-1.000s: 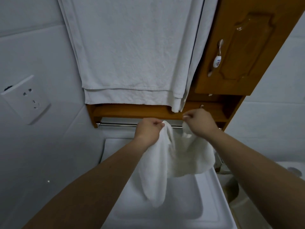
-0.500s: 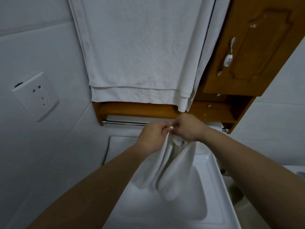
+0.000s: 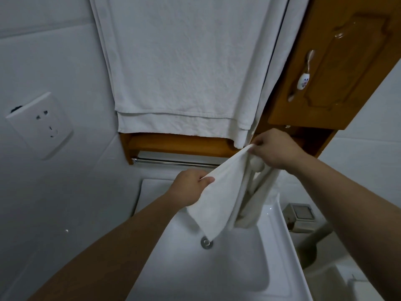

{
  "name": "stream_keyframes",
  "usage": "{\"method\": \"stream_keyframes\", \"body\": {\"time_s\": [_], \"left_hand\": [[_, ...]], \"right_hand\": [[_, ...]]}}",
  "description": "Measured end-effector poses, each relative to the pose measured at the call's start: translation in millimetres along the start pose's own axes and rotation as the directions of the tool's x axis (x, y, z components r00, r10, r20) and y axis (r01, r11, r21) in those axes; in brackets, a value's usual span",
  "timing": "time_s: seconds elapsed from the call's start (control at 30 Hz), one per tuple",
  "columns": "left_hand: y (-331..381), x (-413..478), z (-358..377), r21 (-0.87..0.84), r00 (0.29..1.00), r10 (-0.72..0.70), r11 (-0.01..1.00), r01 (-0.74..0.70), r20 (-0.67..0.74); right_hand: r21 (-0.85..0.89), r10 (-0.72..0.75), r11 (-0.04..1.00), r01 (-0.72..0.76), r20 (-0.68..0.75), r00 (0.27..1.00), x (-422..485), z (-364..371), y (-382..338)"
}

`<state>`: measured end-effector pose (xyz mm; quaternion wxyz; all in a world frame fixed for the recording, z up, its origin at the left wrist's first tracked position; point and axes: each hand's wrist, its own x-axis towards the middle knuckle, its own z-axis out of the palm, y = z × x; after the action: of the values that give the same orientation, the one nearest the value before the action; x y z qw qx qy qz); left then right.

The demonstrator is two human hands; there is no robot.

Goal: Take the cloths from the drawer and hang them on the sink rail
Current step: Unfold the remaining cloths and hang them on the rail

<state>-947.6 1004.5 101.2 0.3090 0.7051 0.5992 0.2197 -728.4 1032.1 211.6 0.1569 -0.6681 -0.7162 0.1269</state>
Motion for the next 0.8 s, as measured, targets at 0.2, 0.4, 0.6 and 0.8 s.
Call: {"method": "stream_keyframes", "body": {"time_s": [0.2,0.4,0.6,0.8], "left_hand": [[-8,0,4,-0.037,0.996,-0.047,0.998,0.05,0.081],[-9,5,-1,-0.146,0.99,-0.139,0.981,0.132,-0.038],[20,10,2,-0.405,0.968,-0.251,0.884,0.233,0.01],[34,17,-10,-0.721,0.864,-0.482,0.548,0.424,0.142]], "right_hand": [[0.037,0.096,0.995,-0.096,0.008,0.995,3,1,16],[0.038,0.221,0.974,-0.222,0.027,0.975,0,33,23],[0.328,0.241,0.92,-0.213,-0.048,0.969,-6,69,0],[0.606,0.243,0.779,-0.163,-0.051,0.969,-21,97,-18]]}}
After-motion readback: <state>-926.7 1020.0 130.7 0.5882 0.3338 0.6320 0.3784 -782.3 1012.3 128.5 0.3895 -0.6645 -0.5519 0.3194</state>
